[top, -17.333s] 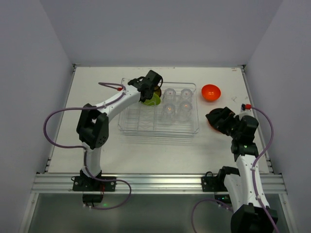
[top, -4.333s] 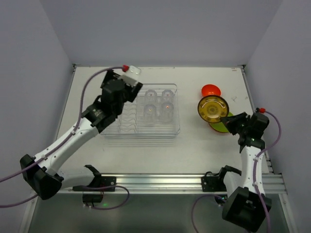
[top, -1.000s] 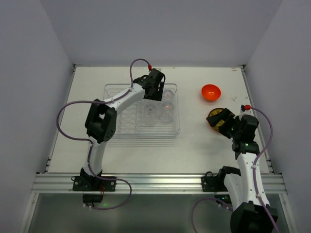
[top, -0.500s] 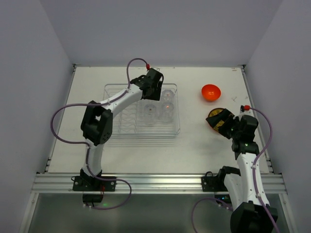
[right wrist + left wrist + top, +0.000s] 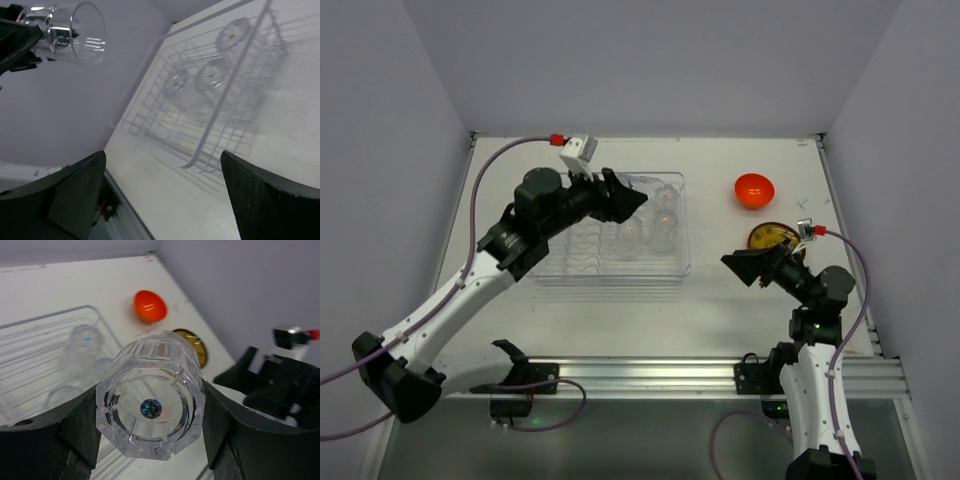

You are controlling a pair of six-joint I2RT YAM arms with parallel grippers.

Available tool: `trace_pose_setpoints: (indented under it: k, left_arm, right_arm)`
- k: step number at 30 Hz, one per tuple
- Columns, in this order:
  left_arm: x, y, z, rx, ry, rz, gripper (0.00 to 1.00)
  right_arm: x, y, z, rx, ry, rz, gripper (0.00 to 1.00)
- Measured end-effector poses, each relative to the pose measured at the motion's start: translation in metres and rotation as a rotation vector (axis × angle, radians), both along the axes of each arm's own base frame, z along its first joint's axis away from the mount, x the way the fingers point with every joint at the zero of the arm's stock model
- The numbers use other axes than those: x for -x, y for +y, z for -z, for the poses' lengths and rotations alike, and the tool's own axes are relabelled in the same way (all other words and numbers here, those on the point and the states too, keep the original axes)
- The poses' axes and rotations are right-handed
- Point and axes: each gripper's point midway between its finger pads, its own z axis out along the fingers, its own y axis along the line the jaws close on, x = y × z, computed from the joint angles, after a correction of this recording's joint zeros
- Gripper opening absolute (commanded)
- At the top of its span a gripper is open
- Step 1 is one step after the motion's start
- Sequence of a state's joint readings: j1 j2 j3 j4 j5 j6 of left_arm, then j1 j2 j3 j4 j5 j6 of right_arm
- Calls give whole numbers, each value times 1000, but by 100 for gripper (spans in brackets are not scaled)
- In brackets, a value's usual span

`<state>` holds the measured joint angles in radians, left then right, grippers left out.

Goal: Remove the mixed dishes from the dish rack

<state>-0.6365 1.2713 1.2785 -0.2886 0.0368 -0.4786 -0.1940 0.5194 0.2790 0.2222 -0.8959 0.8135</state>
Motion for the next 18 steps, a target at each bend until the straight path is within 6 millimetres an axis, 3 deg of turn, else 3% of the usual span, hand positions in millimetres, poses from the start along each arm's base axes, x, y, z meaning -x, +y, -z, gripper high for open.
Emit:
trace_pose_setpoints:
  k: [3,6,10,14,18]
  left_arm:
    - [62,-9,-29,241,-88,206,0]
    - [102,-17,-41,430,-123,363,0]
    - [120,-31,-21,580,-38,461,0]
    - [133,-45,8,651,95,494,0]
    - [150,-52,1,729,110,534,0]
  right_arm:
    - [32,23,-35,-36,-140,-167,97]
    - [64,41,-70,-18,-263,-294,92]
    - [92,57,-103,-11,-348,-408,82]
    - [108,65,-120,-21,-352,-472,78]
    - [111,71,-127,-29,-326,-490,75]
